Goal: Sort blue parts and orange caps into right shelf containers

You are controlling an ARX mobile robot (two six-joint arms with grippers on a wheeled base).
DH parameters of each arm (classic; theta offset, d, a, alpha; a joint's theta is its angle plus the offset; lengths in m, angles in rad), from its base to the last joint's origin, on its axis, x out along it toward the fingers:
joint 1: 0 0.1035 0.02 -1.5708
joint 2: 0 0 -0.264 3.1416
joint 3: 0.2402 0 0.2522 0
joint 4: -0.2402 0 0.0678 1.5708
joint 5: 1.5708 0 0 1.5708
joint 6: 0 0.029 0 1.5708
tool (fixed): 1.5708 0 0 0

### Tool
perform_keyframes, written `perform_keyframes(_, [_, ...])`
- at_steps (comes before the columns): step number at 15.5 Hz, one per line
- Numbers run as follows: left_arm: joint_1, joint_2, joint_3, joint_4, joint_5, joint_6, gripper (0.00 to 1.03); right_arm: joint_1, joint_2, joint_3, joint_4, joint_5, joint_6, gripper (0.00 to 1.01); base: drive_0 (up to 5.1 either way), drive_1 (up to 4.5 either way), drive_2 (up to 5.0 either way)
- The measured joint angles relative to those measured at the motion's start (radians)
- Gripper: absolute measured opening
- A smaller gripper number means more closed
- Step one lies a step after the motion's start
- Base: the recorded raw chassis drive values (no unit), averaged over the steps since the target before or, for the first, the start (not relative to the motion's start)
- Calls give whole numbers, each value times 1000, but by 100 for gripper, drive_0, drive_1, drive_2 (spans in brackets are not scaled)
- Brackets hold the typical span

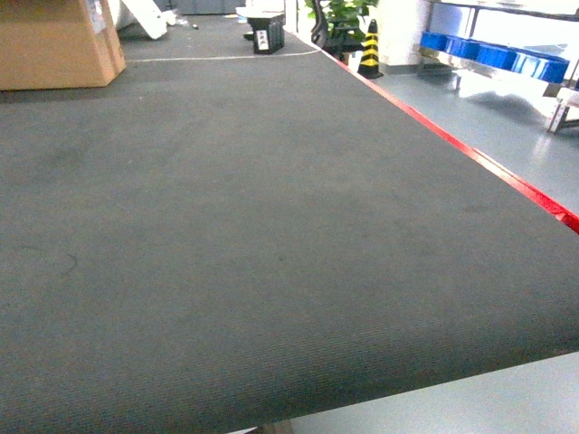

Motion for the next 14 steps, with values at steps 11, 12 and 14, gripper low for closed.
perform_keyframes(11, [0, 0, 0, 0, 0, 0, 41, 0, 0, 0, 0, 0, 0, 44, -148, -148, -148])
perform_keyframes(12, [0, 0, 0, 0, 0, 0, 41, 0, 0, 0, 0, 0, 0, 44, -148, -148, -148])
perform_keyframes(14, [0, 0, 0, 0, 0, 0, 41, 0, 0, 0, 0, 0, 0, 44, -148, -148, -148])
